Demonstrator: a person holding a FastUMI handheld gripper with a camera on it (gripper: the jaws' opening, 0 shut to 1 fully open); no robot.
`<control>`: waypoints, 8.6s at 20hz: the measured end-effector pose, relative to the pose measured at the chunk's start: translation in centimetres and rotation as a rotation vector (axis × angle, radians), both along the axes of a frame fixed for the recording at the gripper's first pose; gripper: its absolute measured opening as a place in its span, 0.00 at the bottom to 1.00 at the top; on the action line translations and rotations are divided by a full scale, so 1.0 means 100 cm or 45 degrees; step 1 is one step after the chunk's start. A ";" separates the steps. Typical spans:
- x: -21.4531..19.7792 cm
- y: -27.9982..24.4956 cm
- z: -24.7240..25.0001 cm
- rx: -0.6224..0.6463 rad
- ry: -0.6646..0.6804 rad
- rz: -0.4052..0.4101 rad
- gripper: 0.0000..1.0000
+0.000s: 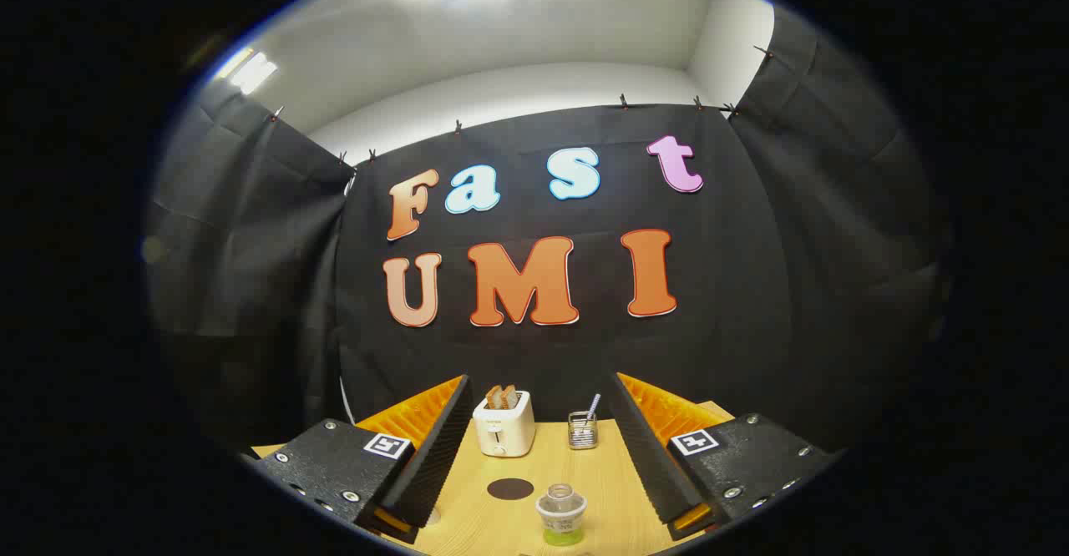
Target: Take the bottle from table, then pour the juice into the cup, finally place the bottle on the coaster
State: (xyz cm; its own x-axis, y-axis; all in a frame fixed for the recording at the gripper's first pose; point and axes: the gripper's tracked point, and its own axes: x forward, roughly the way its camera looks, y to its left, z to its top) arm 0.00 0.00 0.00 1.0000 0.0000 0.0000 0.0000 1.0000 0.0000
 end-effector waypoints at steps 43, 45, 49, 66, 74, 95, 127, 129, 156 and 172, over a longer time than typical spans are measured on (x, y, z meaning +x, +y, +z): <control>-0.005 -0.010 -0.186 -0.143 0.241 -0.107 0.98; -0.004 -0.016 -0.202 -0.126 0.278 -0.118 0.98; 0.000 -0.026 -0.233 -0.155 0.349 -0.150 0.98; 0.027 -0.041 -0.328 -0.067 0.549 -0.248 0.66; 0.028 -0.031 -0.330 -0.032 0.558 -0.229 0.55; 0.046 0.039 -0.283 -0.696 0.393 -0.060 0.54; 0.060 0.086 -0.302 -1.909 0.202 0.115 0.54; 0.063 0.087 -0.300 -1.968 0.188 0.114 0.54; 0.071 0.088 -0.296 -2.273 0.171 0.185 0.54; 0.081 0.088 -0.278 -2.390 0.115 0.154 0.54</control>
